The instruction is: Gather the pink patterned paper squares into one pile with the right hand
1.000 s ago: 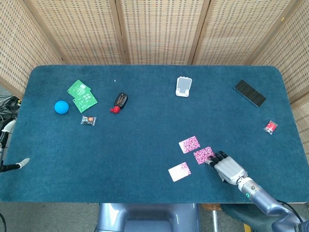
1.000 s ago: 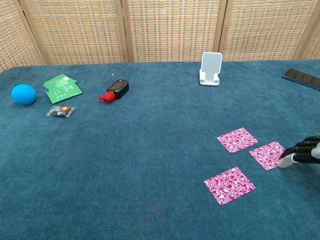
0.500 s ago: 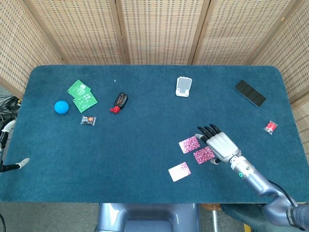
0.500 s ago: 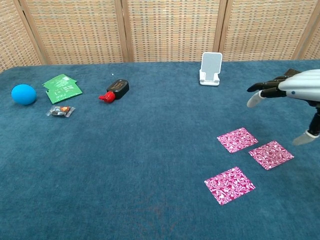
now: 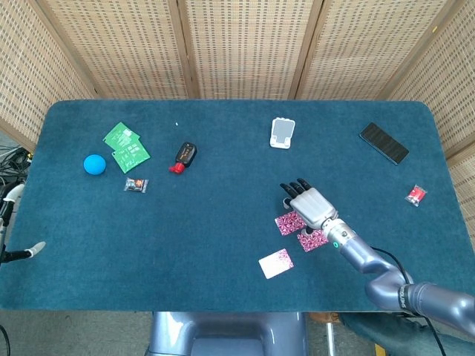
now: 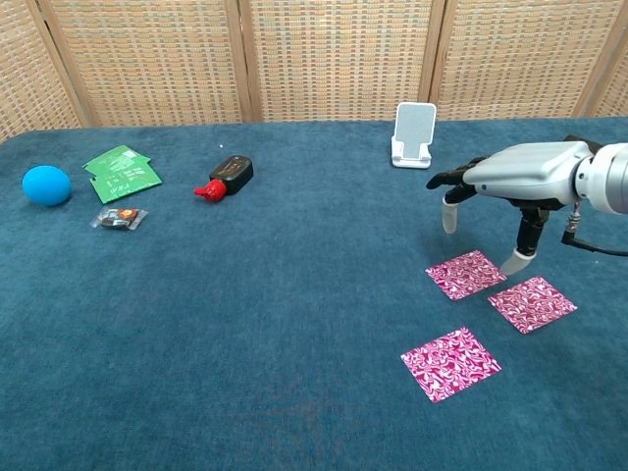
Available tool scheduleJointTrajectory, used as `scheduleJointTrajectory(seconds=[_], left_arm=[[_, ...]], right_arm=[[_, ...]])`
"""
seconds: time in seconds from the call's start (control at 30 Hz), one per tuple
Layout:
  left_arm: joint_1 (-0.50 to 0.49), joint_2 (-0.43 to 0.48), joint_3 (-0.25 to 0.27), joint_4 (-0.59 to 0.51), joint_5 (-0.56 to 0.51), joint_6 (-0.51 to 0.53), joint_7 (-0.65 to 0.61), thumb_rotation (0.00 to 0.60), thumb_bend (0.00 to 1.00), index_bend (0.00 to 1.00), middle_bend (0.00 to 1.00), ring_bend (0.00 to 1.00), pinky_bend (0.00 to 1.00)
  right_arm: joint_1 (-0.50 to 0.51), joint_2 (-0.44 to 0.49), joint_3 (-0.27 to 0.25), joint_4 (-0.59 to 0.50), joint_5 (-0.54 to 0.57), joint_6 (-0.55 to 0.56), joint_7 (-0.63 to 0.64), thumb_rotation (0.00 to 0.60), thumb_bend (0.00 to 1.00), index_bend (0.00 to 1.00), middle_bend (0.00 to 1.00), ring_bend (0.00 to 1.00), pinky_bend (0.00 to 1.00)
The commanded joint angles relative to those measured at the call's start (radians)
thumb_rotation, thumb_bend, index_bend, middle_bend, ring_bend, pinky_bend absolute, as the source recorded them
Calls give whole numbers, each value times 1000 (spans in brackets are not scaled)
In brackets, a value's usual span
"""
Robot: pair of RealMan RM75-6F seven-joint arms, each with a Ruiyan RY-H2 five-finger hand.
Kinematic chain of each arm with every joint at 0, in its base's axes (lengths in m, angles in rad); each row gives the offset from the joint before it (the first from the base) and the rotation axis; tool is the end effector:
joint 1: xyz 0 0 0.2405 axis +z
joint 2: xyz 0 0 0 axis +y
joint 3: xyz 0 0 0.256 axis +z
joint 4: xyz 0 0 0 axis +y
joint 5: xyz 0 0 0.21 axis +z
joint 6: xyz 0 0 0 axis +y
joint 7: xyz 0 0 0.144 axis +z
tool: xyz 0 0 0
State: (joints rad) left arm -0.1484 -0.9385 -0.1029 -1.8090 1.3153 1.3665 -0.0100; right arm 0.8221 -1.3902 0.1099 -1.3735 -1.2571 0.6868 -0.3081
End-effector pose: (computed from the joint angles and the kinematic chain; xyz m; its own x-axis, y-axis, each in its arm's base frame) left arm -0.2950 0.2063 0.1969 0.3392 0.0468 0.9396 0.9352 0.0917 -0.3422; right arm -0.1804 -0.3709 0.0094 0.7325 -0.2783 0.6213 -0.6544 -0.5394 0.5299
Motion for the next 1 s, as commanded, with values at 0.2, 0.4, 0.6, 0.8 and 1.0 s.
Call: scheduleJointTrajectory(seconds=[0.2, 0.4, 0.6, 0.8, 1.0], left_arm=[[-2, 0, 2, 1, 2, -4, -1, 600, 0, 0, 0, 0, 0], [0, 1, 2, 3, 1, -1, -4, 600, 0, 0, 0, 0, 0], [-1, 1, 1, 3, 1, -2, -5, 600, 0, 0, 0, 0, 0], [-1, 1, 2, 0, 3, 0, -3, 600, 0, 0, 0, 0, 0], [1, 3, 2, 1, 5, 2, -9, 600, 0, 0, 0, 0, 0]], right_arm=[[53, -105, -2, 103, 78, -34, -93, 600, 151, 371, 0, 86, 71], [60, -122, -25, 113, 82, -27, -130, 600, 151, 374, 0, 86, 72], [59, -121, -41, 110, 78, -19, -138, 600, 150, 375, 0, 86, 73], [57, -132, -51, 116, 72, -13, -130, 600, 150, 375, 0, 86, 74], [53, -153, -55, 138, 65, -3, -115, 600, 150, 375, 0, 86, 74]])
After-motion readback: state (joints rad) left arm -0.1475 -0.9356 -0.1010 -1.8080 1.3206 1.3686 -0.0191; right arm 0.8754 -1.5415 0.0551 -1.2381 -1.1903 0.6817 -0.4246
